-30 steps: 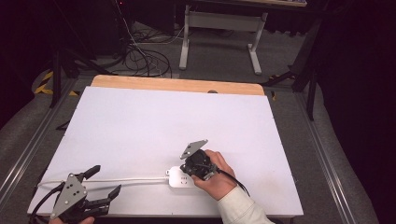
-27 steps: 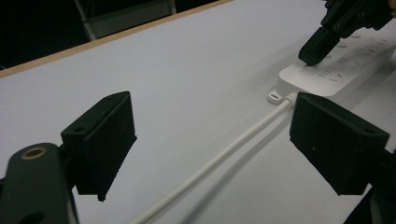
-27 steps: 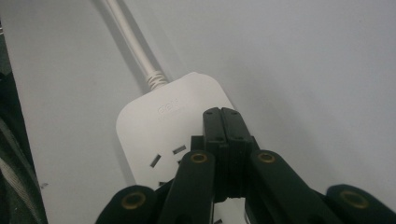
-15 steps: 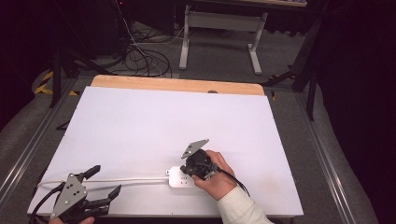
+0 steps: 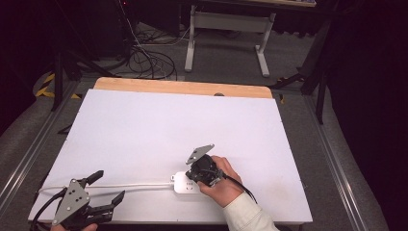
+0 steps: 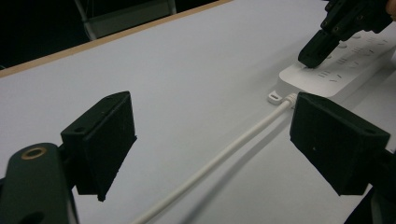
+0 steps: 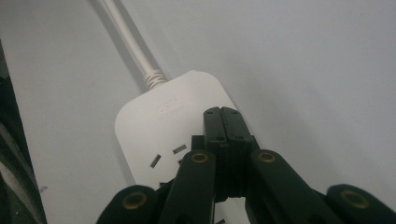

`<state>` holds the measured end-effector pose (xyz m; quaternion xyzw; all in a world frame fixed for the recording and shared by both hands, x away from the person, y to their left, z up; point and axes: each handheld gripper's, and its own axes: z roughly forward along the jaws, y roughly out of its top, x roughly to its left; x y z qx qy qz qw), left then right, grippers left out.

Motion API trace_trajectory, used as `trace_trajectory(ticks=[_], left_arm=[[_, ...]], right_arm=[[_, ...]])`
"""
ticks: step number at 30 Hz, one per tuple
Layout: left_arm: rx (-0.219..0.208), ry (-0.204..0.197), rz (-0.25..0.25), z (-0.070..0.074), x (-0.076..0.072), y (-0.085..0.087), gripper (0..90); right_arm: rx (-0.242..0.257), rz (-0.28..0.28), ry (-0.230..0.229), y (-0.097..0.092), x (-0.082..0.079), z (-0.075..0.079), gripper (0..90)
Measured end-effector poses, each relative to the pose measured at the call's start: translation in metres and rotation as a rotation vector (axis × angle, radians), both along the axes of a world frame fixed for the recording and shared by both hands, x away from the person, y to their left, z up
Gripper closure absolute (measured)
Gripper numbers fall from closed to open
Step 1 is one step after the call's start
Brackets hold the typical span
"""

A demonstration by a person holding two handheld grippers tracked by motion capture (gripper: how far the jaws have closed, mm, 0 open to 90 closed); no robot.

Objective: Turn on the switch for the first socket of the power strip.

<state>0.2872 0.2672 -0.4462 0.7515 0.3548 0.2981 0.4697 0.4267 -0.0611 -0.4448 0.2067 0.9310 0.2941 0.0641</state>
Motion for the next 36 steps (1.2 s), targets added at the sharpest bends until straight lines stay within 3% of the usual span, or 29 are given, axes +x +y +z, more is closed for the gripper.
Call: trace_trajectory(ticks=[27,30,32,36], left_arm=[[0.001,-0.001,0.003,0.000,0.000,0.000,14.8],[-0.009,0.003,0.006,0.000,0.000,0.000,14.8],[-0.002,0.003,0.006,0.000,0.000,0.001,14.8],[-0.009,0.004,0.007,0.000,0.000,0.000,14.8]], right_arm=[[-0.016,-0.006,0.001,0.002,0.000,-0.001,90.0],[-0.002,0.004,-0.053,0.000,-0.004,0.004,90.0],[0.072,0.014,-0.079,-0.004,-0.007,0.015,90.0],[0.100,0.013,-0.092,-0.006,-0.011,0.024,90.0]])
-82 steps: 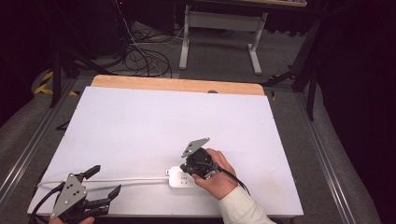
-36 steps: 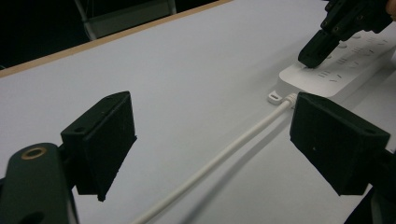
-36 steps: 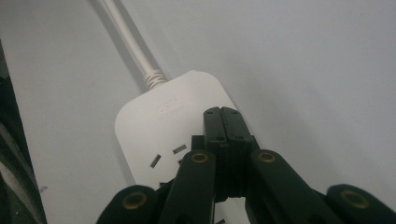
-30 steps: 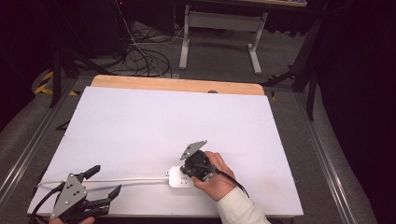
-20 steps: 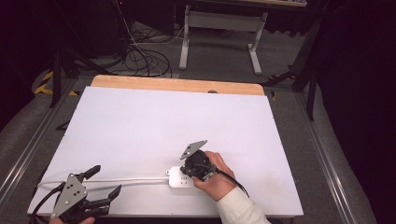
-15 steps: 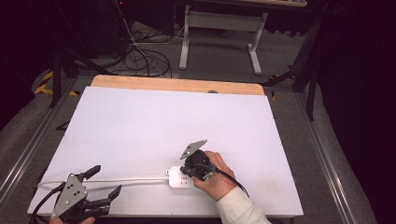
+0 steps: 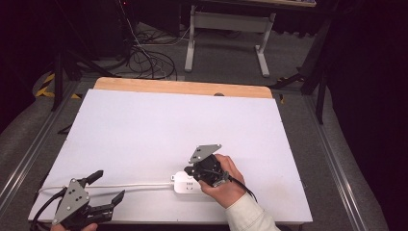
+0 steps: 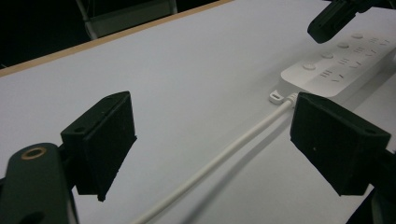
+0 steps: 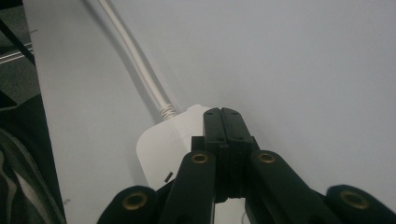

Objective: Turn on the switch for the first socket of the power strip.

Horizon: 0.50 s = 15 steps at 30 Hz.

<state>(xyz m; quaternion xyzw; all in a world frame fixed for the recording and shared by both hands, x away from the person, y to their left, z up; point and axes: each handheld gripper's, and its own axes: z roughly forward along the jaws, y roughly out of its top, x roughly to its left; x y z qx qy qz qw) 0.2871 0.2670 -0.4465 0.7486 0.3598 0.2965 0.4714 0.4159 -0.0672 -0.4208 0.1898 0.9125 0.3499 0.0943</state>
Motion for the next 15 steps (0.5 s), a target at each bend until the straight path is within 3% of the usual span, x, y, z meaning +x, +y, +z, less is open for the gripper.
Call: trace_trajectory(ticks=[9,15], left_arm=[[0.005,-0.002,-0.002,0.000,0.001,0.000,14.8],[0.001,0.001,-0.002,0.000,0.000,0.000,14.8]], right_arm=[[0.048,0.010,-0.069,-0.007,-0.009,0.019,90.0],[0.065,0.021,-0.084,-0.007,-0.013,0.024,90.0]])
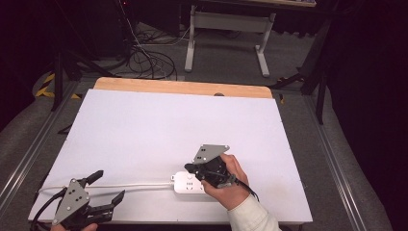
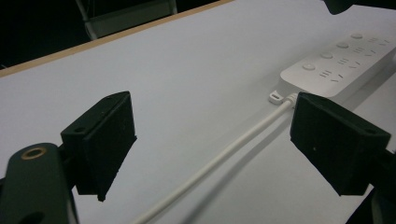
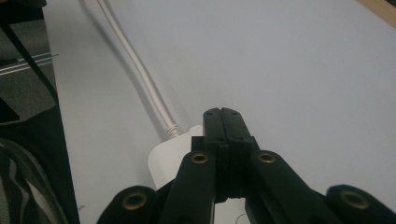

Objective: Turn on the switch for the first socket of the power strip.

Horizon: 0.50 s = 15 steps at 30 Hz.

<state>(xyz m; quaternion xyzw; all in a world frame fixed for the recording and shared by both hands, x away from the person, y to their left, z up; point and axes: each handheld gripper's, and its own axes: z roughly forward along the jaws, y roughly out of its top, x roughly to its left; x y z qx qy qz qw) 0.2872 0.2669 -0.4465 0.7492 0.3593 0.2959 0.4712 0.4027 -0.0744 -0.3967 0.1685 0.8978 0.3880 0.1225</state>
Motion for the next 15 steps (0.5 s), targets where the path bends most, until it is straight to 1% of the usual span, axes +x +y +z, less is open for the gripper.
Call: trace_trajectory(ticks=[6,8,9,10,12,13,14,15], left_arm=[[0.002,0.001,-0.001,0.0001,0.0002,0.0001,14.8],[0.006,-0.001,-0.004,0.0001,0.0005,0.0001,14.8],[0.005,0.000,-0.002,-0.0001,0.0003,0.0000,14.8],[0.004,0.001,-0.001,-0.0002,0.0002,0.0000,14.8],[-0.001,-0.001,0.002,0.0000,-0.0001,0.0002,14.8],[0.000,-0.002,0.002,0.0001,-0.0001,0.0003,14.8],[0.000,-0.001,0.002,0.0000,-0.0001,0.0002,14.8],[0.000,-0.001,0.002,0.0000,-0.0002,0.0003,14.8]], right_arm=[[0.003,0.009,-0.007,0.0000,-0.0015,0.0014,90.0],[0.013,0.013,-0.014,-0.0007,-0.0021,0.0020,90.0],[0.021,0.019,-0.013,-0.0011,-0.0023,0.0026,82.4],[0.029,0.015,-0.019,-0.0007,-0.0021,0.0031,71.2],[0.043,0.019,-0.052,-0.0010,-0.0031,0.0049,60.9],[0.045,-0.001,-0.025,-0.0023,-0.0030,0.0053,49.7],[0.045,-0.001,-0.025,-0.0023,-0.0030,0.0053,49.7],[0.052,-0.005,-0.012,-0.0032,-0.0028,0.0055,49.2]])
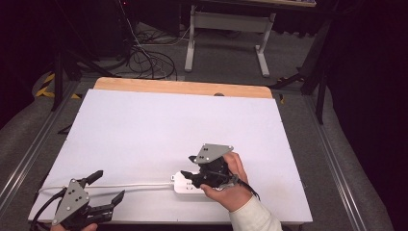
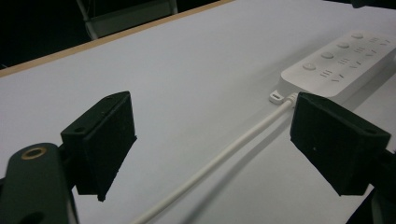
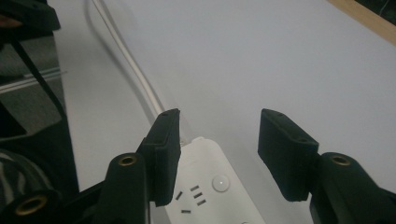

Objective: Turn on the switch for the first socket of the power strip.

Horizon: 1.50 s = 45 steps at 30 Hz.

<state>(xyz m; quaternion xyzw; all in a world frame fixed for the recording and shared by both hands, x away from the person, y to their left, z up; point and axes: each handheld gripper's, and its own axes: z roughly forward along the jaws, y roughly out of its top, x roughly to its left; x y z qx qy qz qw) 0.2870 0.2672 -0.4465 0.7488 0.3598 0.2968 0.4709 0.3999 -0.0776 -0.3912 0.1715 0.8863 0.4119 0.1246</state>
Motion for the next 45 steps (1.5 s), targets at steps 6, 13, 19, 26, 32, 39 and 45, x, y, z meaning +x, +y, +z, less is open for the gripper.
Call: trace_trajectory(ticks=[6,13,19,26,32,39,45], left_arm=[[0.000,0.001,0.000,0.000,0.000,0.000,14.8],[0.004,-0.003,-0.003,0.000,0.000,0.001,14.8],[-0.002,-0.002,-0.001,0.000,0.000,0.001,14.8],[0.003,-0.005,0.000,0.001,0.000,0.001,14.8],[0.006,-0.010,0.000,0.001,0.000,0.001,14.8],[0.008,-0.012,0.004,0.001,0.000,0.001,14.7],[0.002,-0.008,0.005,0.001,-0.001,0.001,14.7]], right_arm=[[0.075,0.004,-0.008,-0.008,-0.003,0.004,34.2],[0.155,-0.001,-0.018,-0.022,-0.006,0.011,16.7],[0.238,-0.017,-0.024,-0.044,-0.011,0.015,10.7],[0.279,-0.032,-0.031,-0.068,-0.016,0.011,5.7],[0.301,-0.049,-0.041,-0.082,-0.018,0.006,5.1],[0.314,-0.067,-0.059,-0.099,-0.023,-0.003,5.0],[0.328,-0.107,-0.075,-0.115,-0.026,-0.015,5.2]])
